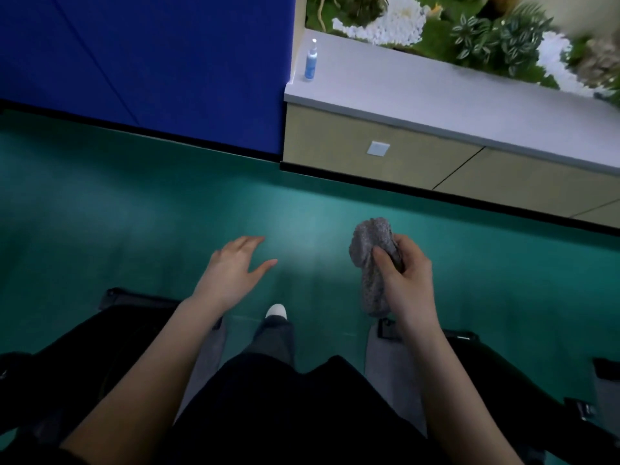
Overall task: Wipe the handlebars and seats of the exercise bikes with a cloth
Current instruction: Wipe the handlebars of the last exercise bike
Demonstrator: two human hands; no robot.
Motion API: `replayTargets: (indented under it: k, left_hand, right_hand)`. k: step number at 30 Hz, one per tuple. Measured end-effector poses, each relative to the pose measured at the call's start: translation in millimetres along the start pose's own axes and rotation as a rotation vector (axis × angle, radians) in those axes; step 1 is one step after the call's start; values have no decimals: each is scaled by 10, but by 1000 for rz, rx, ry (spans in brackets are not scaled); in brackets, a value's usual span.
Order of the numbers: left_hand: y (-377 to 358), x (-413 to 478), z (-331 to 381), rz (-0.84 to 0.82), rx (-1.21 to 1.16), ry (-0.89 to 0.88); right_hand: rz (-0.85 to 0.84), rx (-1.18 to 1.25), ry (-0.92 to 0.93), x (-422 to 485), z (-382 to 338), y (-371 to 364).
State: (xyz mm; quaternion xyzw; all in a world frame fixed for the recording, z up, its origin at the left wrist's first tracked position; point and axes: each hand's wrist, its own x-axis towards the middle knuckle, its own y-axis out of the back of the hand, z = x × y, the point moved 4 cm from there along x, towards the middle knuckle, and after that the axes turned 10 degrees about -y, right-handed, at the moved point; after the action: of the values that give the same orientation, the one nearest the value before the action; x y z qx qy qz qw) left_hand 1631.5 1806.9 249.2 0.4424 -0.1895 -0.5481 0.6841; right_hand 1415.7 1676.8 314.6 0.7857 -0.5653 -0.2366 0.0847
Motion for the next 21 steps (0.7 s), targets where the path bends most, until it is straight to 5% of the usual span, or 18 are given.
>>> replayTargets:
  k: [8, 21]
  left_hand:
    - [376, 637, -255, 45, 4, 9]
    - [646, 921, -812, 177, -87, 443]
  right_hand:
    - [-98, -8, 43, 620, -524, -530]
    - [-458, -106, 146, 1795, -1178, -1437]
